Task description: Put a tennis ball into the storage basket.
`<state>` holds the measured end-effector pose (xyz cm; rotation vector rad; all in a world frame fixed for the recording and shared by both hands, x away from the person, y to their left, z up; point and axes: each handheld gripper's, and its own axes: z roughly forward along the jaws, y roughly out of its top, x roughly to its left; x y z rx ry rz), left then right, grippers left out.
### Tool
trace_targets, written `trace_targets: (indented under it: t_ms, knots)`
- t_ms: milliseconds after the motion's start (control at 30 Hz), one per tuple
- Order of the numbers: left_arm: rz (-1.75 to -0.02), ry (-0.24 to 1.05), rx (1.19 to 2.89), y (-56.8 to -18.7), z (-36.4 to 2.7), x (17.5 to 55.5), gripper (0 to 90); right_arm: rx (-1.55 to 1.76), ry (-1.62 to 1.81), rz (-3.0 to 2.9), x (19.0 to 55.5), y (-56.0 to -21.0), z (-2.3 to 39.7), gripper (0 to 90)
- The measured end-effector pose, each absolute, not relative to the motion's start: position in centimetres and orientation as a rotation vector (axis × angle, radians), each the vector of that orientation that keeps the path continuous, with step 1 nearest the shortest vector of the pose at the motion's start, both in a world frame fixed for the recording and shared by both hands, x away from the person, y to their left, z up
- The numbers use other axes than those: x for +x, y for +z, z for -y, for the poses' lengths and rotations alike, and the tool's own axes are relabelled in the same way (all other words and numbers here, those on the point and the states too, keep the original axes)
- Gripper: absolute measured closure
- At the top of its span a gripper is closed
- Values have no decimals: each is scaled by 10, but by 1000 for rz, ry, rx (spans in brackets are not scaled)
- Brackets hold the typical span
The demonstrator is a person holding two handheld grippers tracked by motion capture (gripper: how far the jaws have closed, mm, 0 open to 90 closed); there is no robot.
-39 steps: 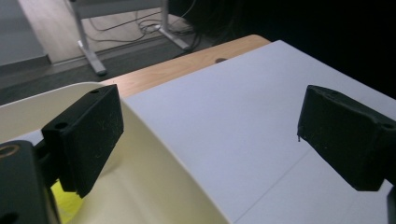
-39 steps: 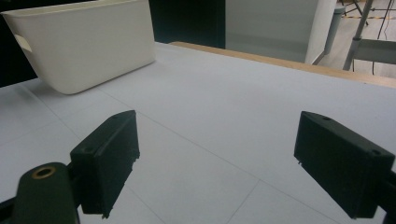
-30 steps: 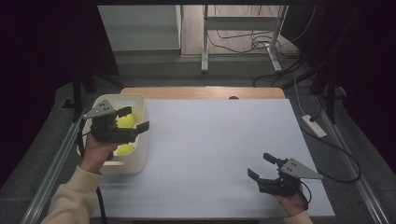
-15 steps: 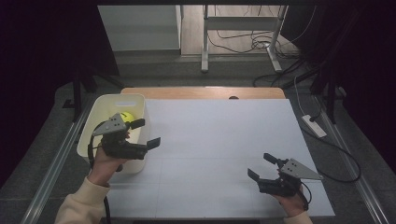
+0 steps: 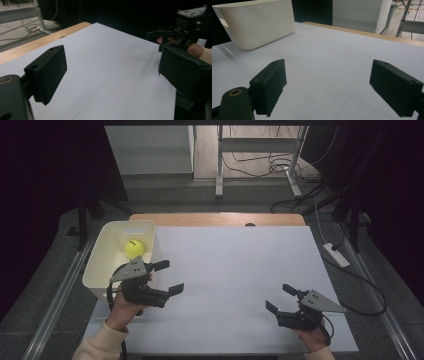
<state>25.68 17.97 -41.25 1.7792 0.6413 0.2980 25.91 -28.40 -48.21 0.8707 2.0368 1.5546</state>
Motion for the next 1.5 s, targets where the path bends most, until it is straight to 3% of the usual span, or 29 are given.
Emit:
trace_targets:
  t_ms: [800,1500]
  knots:
    - [-642,224,1855,-474,-170,232,94,873,1546,-2051,259,-485,283,137]
    - [-721,193,1903,-520,-188,230,93,895,1536,-2115,260,-497,284,136]
